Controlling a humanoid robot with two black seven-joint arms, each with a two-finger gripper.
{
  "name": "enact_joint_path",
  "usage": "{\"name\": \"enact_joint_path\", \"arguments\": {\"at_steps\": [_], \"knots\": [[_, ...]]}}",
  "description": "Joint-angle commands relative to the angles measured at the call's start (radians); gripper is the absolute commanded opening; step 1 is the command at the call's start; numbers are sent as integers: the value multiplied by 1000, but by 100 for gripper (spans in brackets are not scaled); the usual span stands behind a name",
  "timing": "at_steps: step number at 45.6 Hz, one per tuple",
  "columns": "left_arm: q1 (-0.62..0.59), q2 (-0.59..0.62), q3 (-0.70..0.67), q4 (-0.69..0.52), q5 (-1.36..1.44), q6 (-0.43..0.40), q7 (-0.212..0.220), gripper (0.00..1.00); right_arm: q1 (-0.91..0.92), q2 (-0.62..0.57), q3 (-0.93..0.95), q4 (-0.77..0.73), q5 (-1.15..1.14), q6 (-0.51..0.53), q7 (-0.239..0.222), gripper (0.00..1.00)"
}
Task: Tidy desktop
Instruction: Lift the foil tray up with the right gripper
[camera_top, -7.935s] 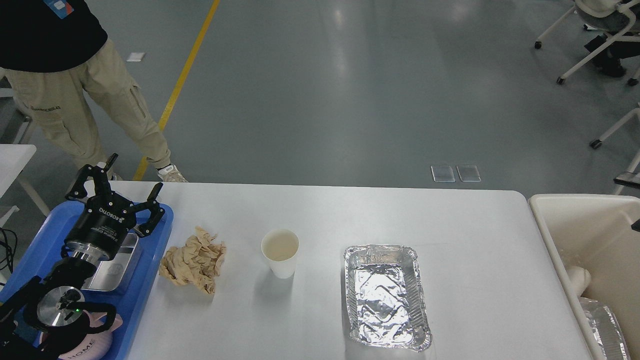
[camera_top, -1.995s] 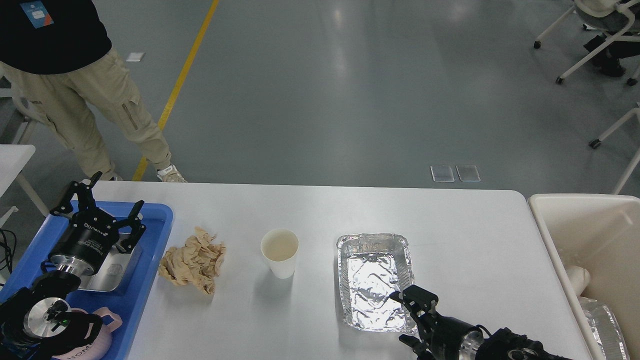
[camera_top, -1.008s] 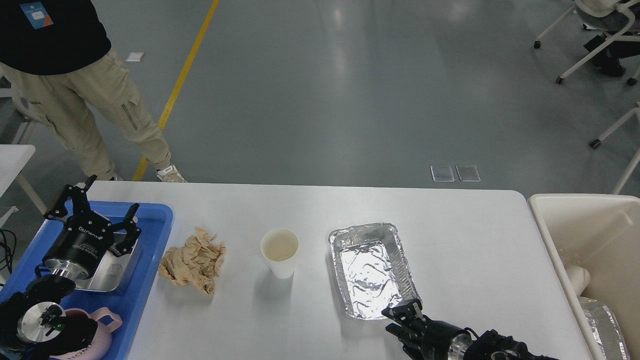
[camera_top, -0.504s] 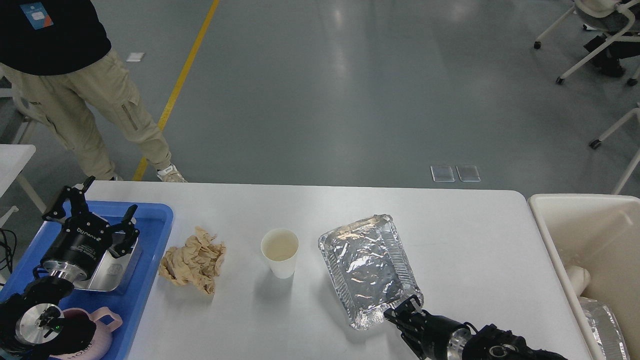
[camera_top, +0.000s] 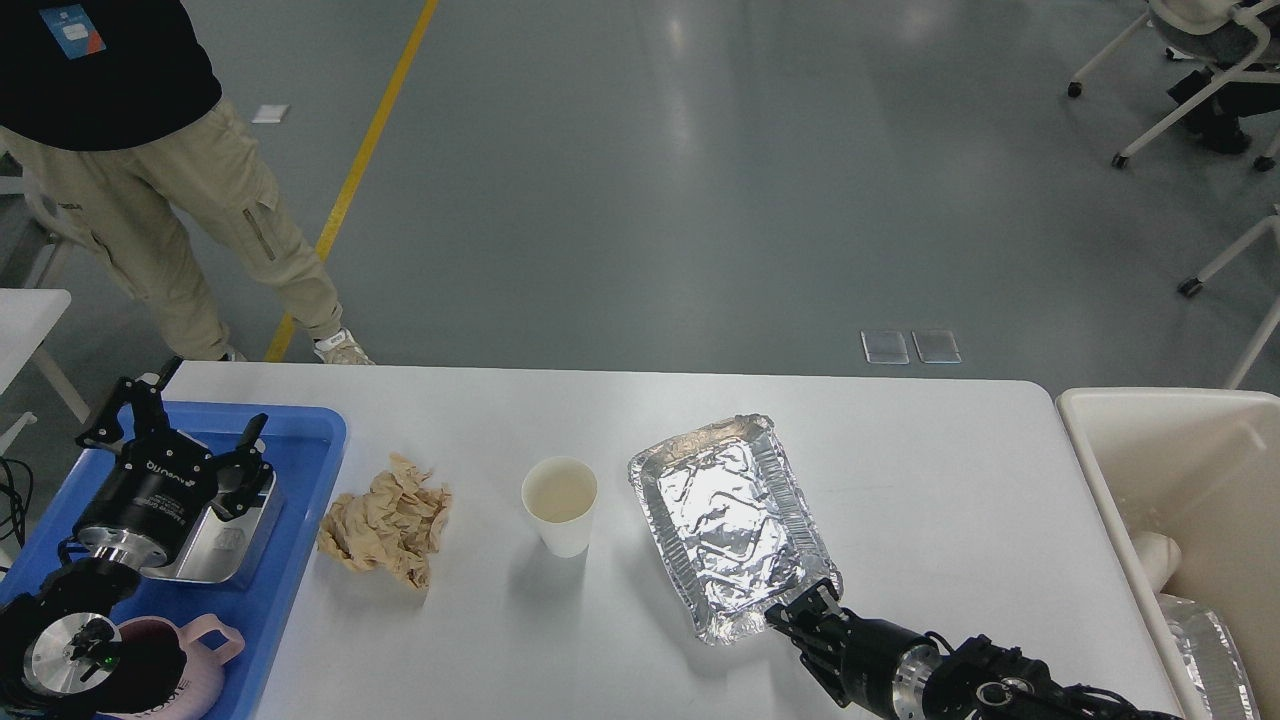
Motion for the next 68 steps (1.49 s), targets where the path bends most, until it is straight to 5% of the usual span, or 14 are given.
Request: {"name": "enact_joint_path", "arguments": {"at_steps": [1,14,33,42,50,58,68], "knots": [[1,-1,-1,0,0,-1,0,97,8,-57,-24,42,-12,0,-2,0],[1,-3,-2,-1,0,-2,0,97,57,-356,-30,266,-18,21,-2,0],[1,-8,-2,-1,0,-5,0,97,283,-766,-35,307,-164,451,-8,0],[1,-12,-2,-1,0,-10,-2,97,485,-765,-33,312,-232,684,-29,0],[22,-11,-1,-1,0,-18,-21,97,639,-668,-76,318,-232,871,-113,0],[38,-6,-2,-1,1,-22,-31,97,662,-611,-121,305,-227,923,-166,0],[38,-1,-4,-1,1,-22,-32,97,673,-504,-179,307,-212,933,-301,0]]}}
